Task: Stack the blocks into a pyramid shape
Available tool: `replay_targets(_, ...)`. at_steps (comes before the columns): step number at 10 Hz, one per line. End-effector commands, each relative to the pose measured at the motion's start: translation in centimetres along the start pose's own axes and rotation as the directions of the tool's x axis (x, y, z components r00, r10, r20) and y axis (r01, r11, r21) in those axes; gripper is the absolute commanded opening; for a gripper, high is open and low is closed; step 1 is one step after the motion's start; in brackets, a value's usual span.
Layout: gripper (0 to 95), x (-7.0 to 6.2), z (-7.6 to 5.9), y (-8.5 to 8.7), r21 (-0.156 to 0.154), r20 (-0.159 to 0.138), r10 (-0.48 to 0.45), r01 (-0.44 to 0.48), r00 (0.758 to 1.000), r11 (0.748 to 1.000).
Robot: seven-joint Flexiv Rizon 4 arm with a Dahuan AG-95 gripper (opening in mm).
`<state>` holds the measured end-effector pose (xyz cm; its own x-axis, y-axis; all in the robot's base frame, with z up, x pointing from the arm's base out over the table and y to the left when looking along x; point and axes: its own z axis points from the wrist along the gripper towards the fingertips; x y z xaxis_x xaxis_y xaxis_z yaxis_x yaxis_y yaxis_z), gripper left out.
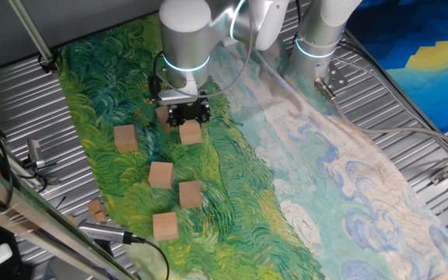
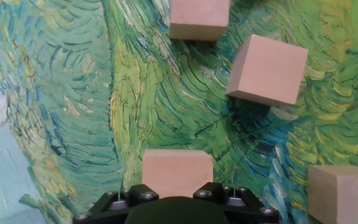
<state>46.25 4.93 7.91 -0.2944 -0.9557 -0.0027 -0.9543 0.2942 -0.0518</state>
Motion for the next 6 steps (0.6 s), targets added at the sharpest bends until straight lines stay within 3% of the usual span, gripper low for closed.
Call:
replay_targets(1, 0.0, 0.2, 0.0, -0.3, 0.007, 0.000, -0.004, 0.004, 1.000, 1.000)
replay_targets(3, 0.0, 0.5, 0.6, -1.5, 0.008, 0.016, -0.036, 0.035, 0.999, 0.999)
replay_targets(6, 0.0, 0.7, 1.0, -2.6, 0.012, 0.015, -0.064, 0.064, 0.998, 0.998)
